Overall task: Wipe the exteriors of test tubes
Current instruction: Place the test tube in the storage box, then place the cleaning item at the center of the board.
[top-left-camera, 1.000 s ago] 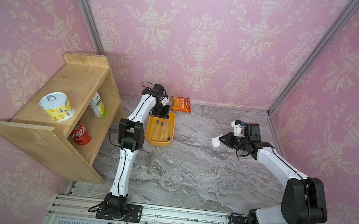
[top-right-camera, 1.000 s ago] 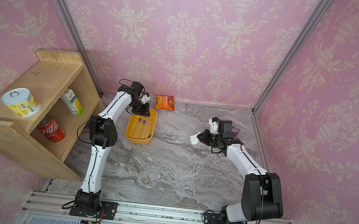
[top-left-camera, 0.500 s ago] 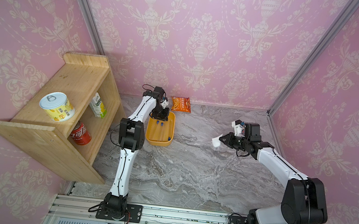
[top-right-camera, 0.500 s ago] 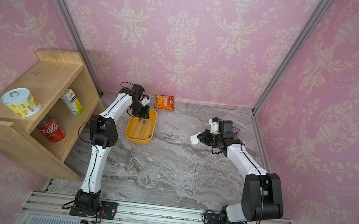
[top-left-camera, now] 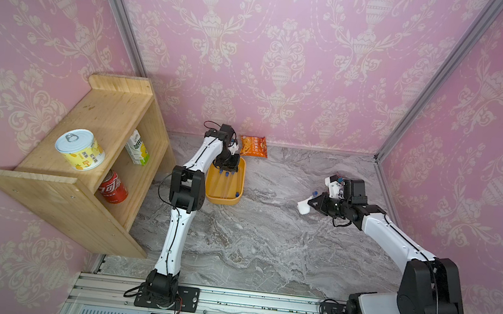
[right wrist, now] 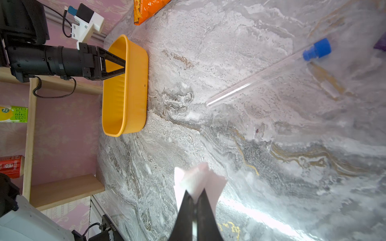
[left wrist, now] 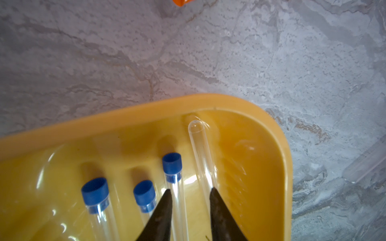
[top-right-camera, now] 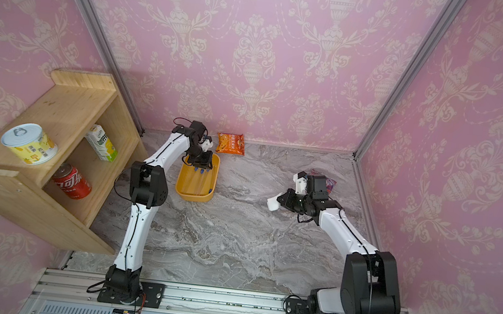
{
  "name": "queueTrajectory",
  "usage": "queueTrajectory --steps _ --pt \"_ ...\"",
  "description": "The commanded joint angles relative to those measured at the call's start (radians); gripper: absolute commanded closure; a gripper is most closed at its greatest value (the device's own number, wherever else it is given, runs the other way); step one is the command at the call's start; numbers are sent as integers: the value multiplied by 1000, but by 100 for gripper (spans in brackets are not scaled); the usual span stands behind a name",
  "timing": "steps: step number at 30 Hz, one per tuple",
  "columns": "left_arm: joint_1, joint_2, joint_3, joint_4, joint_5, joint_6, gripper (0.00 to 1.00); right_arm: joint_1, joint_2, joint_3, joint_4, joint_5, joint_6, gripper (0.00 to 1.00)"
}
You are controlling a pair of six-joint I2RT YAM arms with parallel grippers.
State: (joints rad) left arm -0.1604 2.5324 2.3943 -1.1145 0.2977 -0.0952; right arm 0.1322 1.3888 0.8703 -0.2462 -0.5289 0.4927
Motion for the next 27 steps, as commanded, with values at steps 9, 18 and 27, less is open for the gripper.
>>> queueTrajectory --steps 9,18,27 --pt "-4 -333 -335 169 -41 -42 17 149 -34 -54 -103 9 -34 100" --pt "-7 -844 -940 571 163 -248 1 481 120 -12 1 137 90 100" --pt "-107 -1186 -1293 760 183 -407 1 596 289 136 -36 273 99 74"
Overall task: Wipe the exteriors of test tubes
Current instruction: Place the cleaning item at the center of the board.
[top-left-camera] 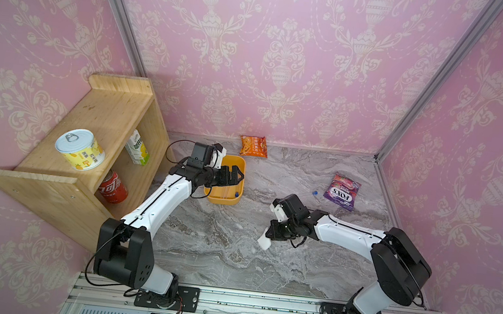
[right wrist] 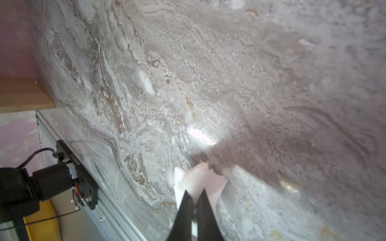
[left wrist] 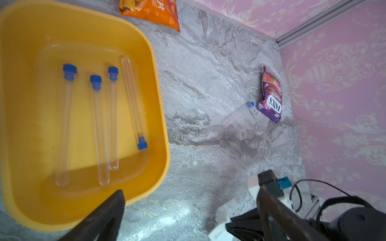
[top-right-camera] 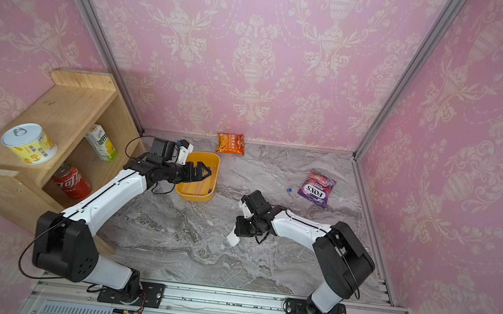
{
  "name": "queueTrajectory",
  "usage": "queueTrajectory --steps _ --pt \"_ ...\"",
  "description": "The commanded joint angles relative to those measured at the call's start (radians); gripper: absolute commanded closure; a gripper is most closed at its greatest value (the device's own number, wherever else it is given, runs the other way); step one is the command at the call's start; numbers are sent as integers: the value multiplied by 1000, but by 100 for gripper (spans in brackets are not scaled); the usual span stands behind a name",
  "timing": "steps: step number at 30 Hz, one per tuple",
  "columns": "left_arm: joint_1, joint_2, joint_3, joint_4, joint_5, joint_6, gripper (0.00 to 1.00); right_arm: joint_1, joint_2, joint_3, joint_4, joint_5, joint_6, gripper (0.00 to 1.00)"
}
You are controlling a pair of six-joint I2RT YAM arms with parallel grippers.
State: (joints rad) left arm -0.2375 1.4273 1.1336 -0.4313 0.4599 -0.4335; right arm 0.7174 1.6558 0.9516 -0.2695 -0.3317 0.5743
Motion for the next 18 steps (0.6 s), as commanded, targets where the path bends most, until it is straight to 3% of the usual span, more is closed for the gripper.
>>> queueTrajectory --steps 1,4,10,18 --pt "-40 -113 -58 94 23 -90 1 14 35 75 -28 84 18 66" --pt "-60 -182 -97 110 38 -114 1 28 44 117 -75 123 14 40" --pt "-71 -258 -119 33 16 -77 1 34 31 198 -218 193 16 2" --pt "-82 -301 -241 87 20 -111 1 37 52 198 -274 218 16 0"
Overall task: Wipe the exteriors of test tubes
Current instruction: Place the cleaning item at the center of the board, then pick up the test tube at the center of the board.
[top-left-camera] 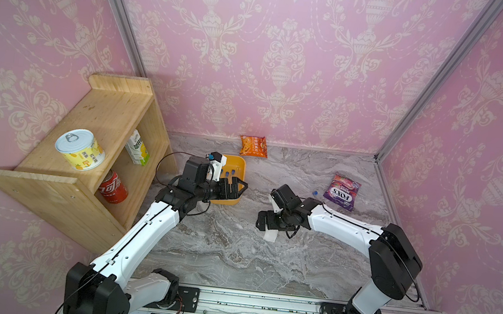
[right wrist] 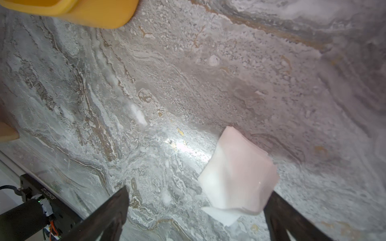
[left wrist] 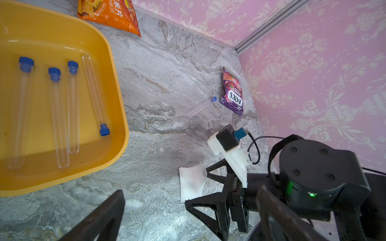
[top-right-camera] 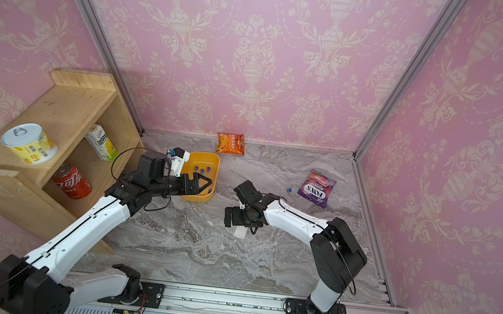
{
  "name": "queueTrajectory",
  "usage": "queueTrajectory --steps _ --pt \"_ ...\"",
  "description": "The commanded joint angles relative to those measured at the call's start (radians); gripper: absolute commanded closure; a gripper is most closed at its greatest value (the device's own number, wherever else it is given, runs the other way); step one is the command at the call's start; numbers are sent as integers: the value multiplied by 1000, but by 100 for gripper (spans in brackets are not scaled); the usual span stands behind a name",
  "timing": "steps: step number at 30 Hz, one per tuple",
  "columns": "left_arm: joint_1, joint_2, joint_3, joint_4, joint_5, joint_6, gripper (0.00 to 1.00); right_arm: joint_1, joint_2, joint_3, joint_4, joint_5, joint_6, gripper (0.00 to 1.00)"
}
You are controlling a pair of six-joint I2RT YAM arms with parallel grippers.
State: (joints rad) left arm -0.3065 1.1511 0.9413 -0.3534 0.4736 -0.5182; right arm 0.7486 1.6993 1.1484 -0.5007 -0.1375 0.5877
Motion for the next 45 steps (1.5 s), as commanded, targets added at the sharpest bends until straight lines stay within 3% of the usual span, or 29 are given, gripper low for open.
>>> queueTrajectory --steps 1,7,11,15,18,20,30,34,36,41,45 --pt "-15 -41 -70 7 -2 -28 1 11 5 -4 -26 18 -5 0" --pt "-13 -100 -120 -49 -52 7 1 70 -3 56 -58 102 -65 2" --pt "-13 -93 -140 -46 -57 14 1 78 -9 63 -89 120 -75 20" --pt "-13 -69 -139 -32 -50 17 1 77 -48 42 -100 166 -72 17" --pt "-14 -37 -137 -2 -27 1 1 54 -76 47 -134 220 -91 6" --pt "-21 -17 -133 13 -25 -6 1 20 -102 58 -159 251 -107 0" --pt "-90 128 -71 52 -61 21 1 -337 -101 201 -321 270 -98 0" --pt "-119 200 -42 89 -54 27 1 -419 -38 287 -359 269 -14 0" --pt "-127 227 -30 110 -46 30 1 -437 2 334 -385 298 102 0" --pt "-131 286 -12 153 -20 35 1 -474 78 398 -337 232 258 1" --pt "-131 317 1 163 -9 40 1 -482 168 560 -464 309 330 0"
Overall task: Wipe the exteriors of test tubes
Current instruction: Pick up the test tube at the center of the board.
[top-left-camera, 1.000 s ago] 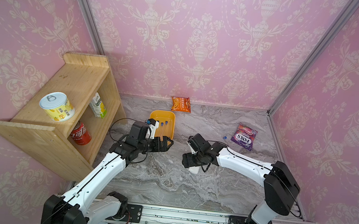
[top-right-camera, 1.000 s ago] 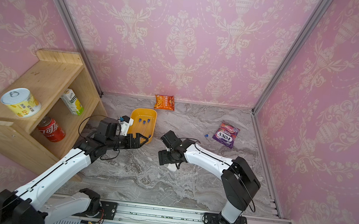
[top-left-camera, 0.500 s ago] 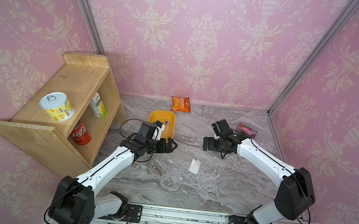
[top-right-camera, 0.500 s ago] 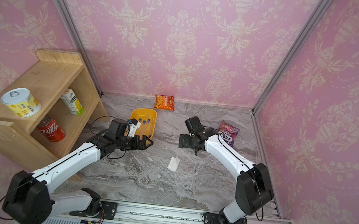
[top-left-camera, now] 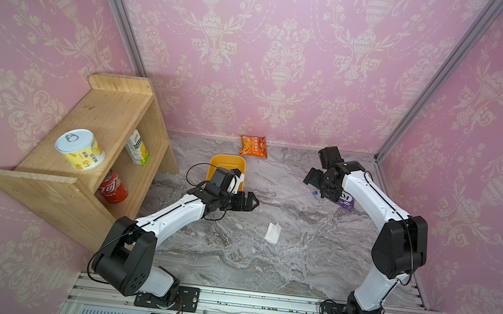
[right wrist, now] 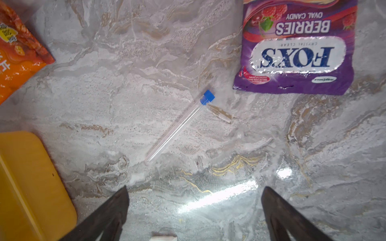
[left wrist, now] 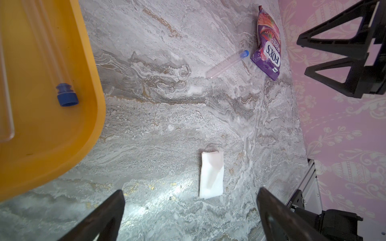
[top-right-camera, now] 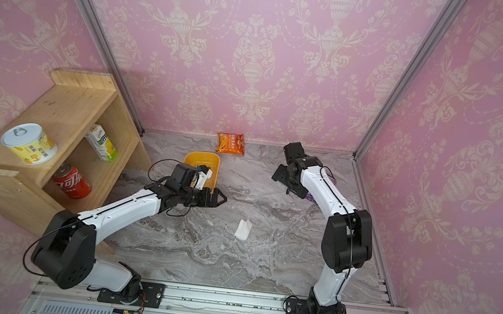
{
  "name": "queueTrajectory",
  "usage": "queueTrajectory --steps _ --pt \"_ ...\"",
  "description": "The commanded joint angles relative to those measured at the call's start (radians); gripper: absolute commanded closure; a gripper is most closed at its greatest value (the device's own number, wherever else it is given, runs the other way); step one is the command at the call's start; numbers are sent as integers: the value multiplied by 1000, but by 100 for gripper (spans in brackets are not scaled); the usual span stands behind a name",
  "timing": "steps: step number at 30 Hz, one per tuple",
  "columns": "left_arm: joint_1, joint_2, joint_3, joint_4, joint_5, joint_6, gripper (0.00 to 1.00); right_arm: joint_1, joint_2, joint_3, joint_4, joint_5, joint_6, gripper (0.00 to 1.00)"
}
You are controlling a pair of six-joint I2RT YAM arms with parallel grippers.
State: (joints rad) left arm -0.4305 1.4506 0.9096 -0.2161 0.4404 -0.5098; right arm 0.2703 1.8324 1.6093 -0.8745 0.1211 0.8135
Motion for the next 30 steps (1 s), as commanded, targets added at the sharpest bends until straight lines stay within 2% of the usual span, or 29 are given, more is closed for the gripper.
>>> queueTrajectory --steps 1,4,7,12,15,30 --pt "-7 22 31 33 30 30 1 -6 60 141 -135 84 135 0" --pt "-7 35 26 58 45 18 1 -21 95 189 -174 107 231 2" --pt "-11 49 25 75 56 7 1 -48 125 190 -173 79 319 27" --pt "-30 75 35 80 52 7 1 -81 201 226 -163 40 361 34" --pt "-42 102 46 84 53 9 1 -95 245 233 -138 9 370 43" --pt "-48 195 76 111 86 11 1 -103 402 318 -137 -33 420 49"
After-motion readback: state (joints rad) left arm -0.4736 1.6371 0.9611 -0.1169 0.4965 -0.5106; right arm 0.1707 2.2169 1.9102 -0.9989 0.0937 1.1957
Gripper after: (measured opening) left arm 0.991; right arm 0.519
